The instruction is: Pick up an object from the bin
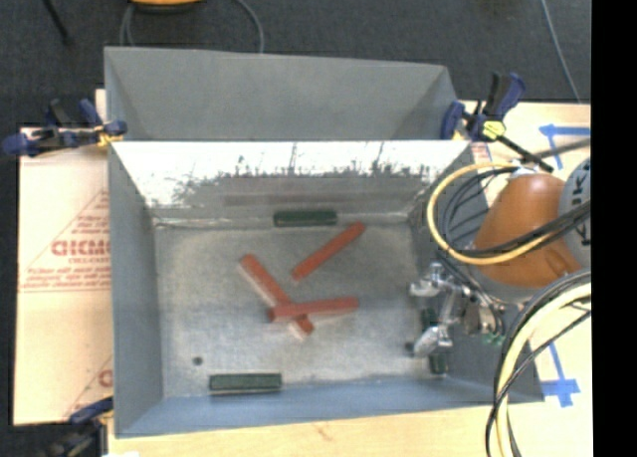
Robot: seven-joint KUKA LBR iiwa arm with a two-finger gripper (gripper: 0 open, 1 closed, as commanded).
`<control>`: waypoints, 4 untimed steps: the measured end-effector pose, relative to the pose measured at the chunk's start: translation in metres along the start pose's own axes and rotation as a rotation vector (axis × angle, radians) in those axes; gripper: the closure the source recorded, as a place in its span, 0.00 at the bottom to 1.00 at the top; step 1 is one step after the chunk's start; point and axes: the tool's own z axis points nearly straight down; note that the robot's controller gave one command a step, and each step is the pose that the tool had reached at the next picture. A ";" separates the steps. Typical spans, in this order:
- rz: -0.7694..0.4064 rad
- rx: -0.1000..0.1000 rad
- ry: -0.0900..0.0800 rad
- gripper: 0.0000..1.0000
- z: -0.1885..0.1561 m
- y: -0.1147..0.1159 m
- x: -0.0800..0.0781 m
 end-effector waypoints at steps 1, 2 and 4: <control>0.045 -0.002 0.027 0.00 -0.023 0.048 -0.009; 0.034 -0.007 0.022 0.00 -0.041 0.094 -0.016; -0.106 -0.005 0.023 1.00 -0.005 0.143 -0.061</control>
Offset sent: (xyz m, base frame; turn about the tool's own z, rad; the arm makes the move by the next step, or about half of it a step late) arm 0.0230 0.0436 0.0209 0.0136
